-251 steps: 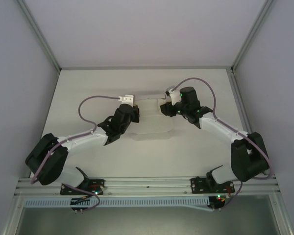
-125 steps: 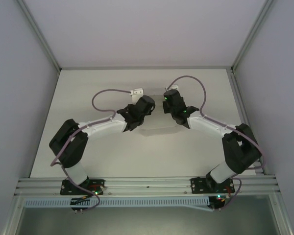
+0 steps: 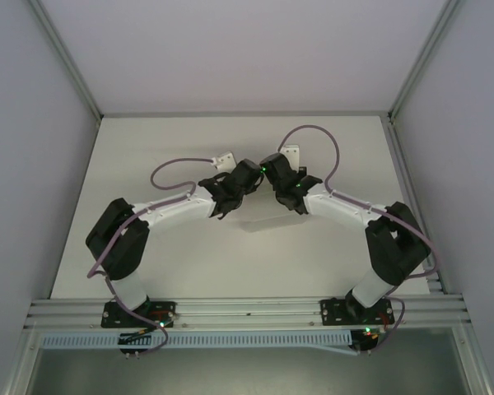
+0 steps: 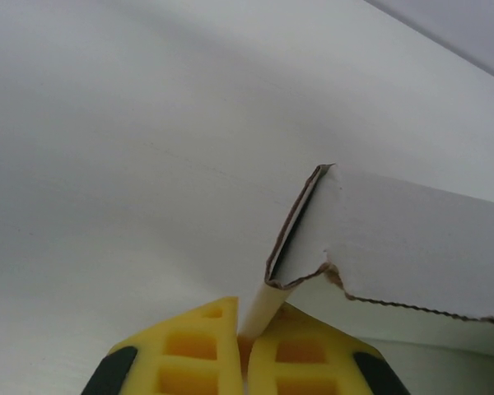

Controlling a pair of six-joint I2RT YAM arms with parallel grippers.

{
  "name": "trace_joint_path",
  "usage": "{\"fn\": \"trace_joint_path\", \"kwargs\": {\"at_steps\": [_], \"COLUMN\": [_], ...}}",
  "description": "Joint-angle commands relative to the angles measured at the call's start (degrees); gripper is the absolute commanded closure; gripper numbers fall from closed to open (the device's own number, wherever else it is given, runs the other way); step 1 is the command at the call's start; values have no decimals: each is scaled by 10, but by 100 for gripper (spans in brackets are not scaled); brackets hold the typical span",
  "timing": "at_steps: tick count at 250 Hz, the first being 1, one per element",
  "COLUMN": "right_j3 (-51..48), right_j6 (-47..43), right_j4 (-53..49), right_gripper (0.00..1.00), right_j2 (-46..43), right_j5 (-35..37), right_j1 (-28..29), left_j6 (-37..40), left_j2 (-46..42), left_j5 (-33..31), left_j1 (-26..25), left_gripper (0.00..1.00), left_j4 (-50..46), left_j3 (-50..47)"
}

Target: Assemble paper box

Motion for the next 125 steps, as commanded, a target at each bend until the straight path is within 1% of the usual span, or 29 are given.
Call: {"fn": "trace_joint_path", "kwargs": {"at_steps": [1, 13, 22, 25, 46, 55, 69, 87, 104, 117, 125], "right_j3": [-49, -80, -103, -110, -155, -170, -189, -202, -198, -191, -188], "right_j6": [21, -26, -50, -52, -83, -88, -104, -126, -138, -151, -155], "right_j4": [48, 130, 183, 199, 305, 339, 383, 407, 384, 355, 339], "right_gripper": [100, 99, 85, 81, 73, 69, 59, 54, 46, 36, 29], "right_j2": [-42, -55, -65, -67, -83, -86, -91, -99, -108, -116, -123], "right_j5": [207, 130, 75, 60, -58, -95, -144, -188, -205, -210, -237], "right_j1": [-60, -60, -59, -58, -56, -57, -56, -56, -56, -56, -56], "left_j6": [-14, 15, 52, 63, 126, 136, 160, 164, 163, 162, 161], "left_j2": [-9, -16, -22, -24, -38, -42, -50, -58, -63, -65, -65], "left_j5": [-141, -136, -127, -124, -98, -87, -58, -38, -38, -39, -40], "left_j1": [59, 51, 43, 40, 22, 16, 12, 8, 6, 5, 6], "left_gripper": [100, 100, 100, 100, 100, 100, 100, 100, 100, 100, 100], "left_j4": [-169, -132, -92, -78, 5, 27, 69, 95, 95, 91, 87], "left_j3": [-38, -41, -46, -47, -58, -59, -63, -66, -64, -62, -61]}}
